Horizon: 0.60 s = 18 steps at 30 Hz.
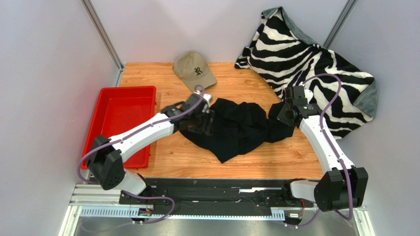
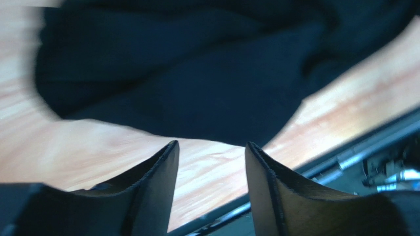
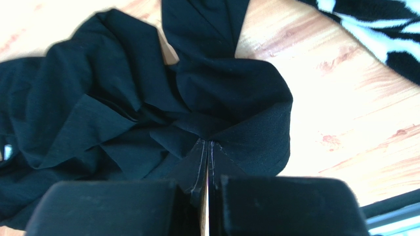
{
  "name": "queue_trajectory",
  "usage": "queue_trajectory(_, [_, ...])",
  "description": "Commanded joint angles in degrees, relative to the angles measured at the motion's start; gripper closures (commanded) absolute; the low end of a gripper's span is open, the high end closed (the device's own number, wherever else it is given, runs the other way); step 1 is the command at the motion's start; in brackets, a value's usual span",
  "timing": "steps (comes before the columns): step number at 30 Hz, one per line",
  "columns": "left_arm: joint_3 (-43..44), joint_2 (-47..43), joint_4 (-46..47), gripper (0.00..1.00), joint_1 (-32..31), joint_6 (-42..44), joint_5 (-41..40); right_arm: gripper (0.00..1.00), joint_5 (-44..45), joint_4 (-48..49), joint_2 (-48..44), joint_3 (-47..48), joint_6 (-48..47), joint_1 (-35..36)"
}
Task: Roll the t-shirts
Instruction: Pick up the T-shirt from the center of the board.
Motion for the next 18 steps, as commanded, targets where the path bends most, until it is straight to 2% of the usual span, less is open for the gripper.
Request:
queue_trajectory(1, [2.84,6.04,3.19,0.37,-8.50,-3.09,-3.62,1.00,-0.81,1.78,-1.76,-1.51,-1.20,-0.33])
queue_trajectory(3, [5.13,9.48,0.20,0.36,-10.78,-5.27,-6.71,1.00,-1.25,1.78,-2.29,-2.12,-1.29,-0.41])
queue_trajectory(4, [5.31,9.83,-0.59,0.36,-11.23,-6.42,-10.73,1.00,-1.86,1.95,-2.38,-2.30,-1.38,-0.41])
queue_trajectory(9, [-1.09,3.96,-2.10,0.36,-10.98,-15.56,-17.01,1.00,-3.36,2.66,-4.22,-4.14,-1.82,-0.32])
queue_trajectory(14, [-11.19,-1.14,3.94,0.36,-9.39,-22.33,-13.94,1.00,-5.03,3.45,-5.10,-6.60,-1.64,-0.41])
queue_trajectory(18, [-14.72,-0.01,10.46,0.30,-9.04,-24.09,-9.91,1.00,-5.91,3.71,-5.28,-7.40,-1.20,-0.32])
